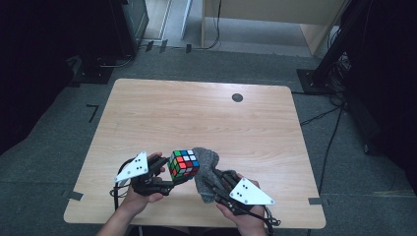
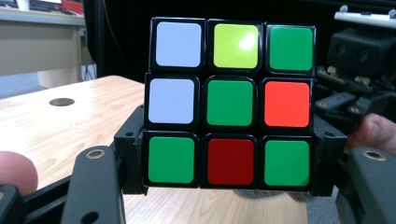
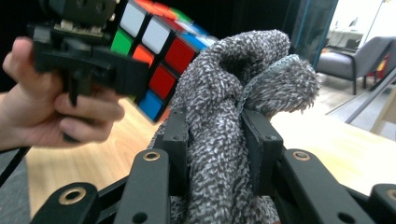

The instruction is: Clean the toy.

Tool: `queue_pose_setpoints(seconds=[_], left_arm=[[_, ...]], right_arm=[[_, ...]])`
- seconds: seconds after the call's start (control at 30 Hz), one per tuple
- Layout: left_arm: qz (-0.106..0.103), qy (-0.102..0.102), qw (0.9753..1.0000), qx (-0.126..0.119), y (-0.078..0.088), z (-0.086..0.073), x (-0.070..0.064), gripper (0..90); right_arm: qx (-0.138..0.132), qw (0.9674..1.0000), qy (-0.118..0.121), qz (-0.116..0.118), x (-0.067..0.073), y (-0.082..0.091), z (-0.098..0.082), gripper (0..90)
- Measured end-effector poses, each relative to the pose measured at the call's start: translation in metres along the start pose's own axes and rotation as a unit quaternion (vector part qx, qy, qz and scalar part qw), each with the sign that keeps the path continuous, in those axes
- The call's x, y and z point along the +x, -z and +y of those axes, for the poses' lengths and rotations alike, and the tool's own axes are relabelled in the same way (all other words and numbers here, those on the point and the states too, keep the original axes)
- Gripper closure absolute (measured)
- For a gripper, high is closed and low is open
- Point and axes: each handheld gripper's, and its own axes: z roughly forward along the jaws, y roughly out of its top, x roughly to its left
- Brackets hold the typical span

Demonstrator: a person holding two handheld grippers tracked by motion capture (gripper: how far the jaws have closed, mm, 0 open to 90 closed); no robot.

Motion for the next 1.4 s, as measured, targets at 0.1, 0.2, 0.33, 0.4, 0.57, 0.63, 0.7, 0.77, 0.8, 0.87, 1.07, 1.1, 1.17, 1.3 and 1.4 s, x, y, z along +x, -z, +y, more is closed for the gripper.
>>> queue_pose_setpoints(seconds=[0.1, 0.2, 0.33, 0.4, 0.57, 0.63, 0.7, 0.77, 0.8, 0.87, 1.07, 1.1, 1.17, 1.3, 1.4], left_arm=[[0.002, -0.001, 1.0, -0.004, -0.001, 0.001, -0.001, 33.9], [0.044, -0.017, 0.9986, -0.023, 0.003, 0.003, -0.003, 34.0], [0.093, -0.02, 0.9948, -0.036, 0.0, 0.001, -0.005, 34.0], [0.098, -0.022, 0.9945, -0.03, -0.005, -0.002, -0.006, 34.0], [0.094, -0.04, 0.9947, -0.009, -0.014, -0.006, -0.014, 34.0], [0.095, -0.038, 0.9947, -0.01, -0.013, -0.005, -0.013, 34.0], [0.097, -0.035, 0.9946, -0.012, -0.011, -0.005, -0.012, 34.0], [0.1, -0.034, 0.9943, -0.016, -0.009, -0.004, -0.011, 34.0], [0.101, -0.035, 0.9941, -0.017, -0.008, -0.003, -0.01, 34.0], [0.104, -0.038, 0.9936, -0.02, -0.006, -0.002, -0.009, 34.0], [0.11, -0.034, 0.9931, -0.022, -0.004, -0.002, -0.007, 34.0], [0.111, -0.034, 0.9931, -0.021, -0.005, -0.002, -0.007, 34.0], [0.109, -0.034, 0.9933, -0.017, -0.007, -0.003, -0.008, 34.0], [0.107, -0.035, 0.9936, -0.006, -0.011, -0.006, -0.01, 34.0], [0.106, -0.034, 0.9938, -0.005, -0.011, -0.007, -0.009, 34.0]], right_arm=[[0.013, 0.9997, 0.017, 0.013, 0.005, -0.004, -0.005, 66.6], [0.041, 0.9985, 0.019, 0.03, 0.01, -0.011, -0.013, 66.5], [0.065, 0.9968, -0.003, 0.046, 0.02, -0.024, -0.021, 66.4], [0.069, 0.9959, -0.007, 0.058, 0.028, -0.031, -0.022, 66.4], [0.052, 0.9954, -0.044, 0.068, 0.038, -0.039, -0.02, 66.2], [0.049, 0.9958, -0.049, 0.06, 0.036, -0.037, -0.019, 66.3], [0.043, 0.9966, -0.051, 0.048, 0.031, -0.033, -0.02, 66.4], [0.042, 0.9968, -0.061, 0.03, 0.023, -0.027, -0.021, 66.4], [0.04, 0.9967, -0.068, 0.019, 0.018, -0.024, -0.022, 66.5], [0.039, 0.9957, -0.083, -0.011, 0.006, -0.018, -0.024, 66.5], [0.038, 0.9873, -0.131, -0.081, -0.011, -0.008, -0.033, 66.5], [0.039, 0.9892, -0.124, -0.067, -0.007, -0.01, -0.033, 66.4], [0.044, 0.9929, -0.107, -0.028, 0.009, -0.017, -0.03, 66.3], [0.06, 0.9946, -0.077, 0.036, 0.036, -0.032, -0.022, 65.8], [0.05, 0.9942, -0.085, 0.041, 0.038, -0.033, -0.019, 66.0]])
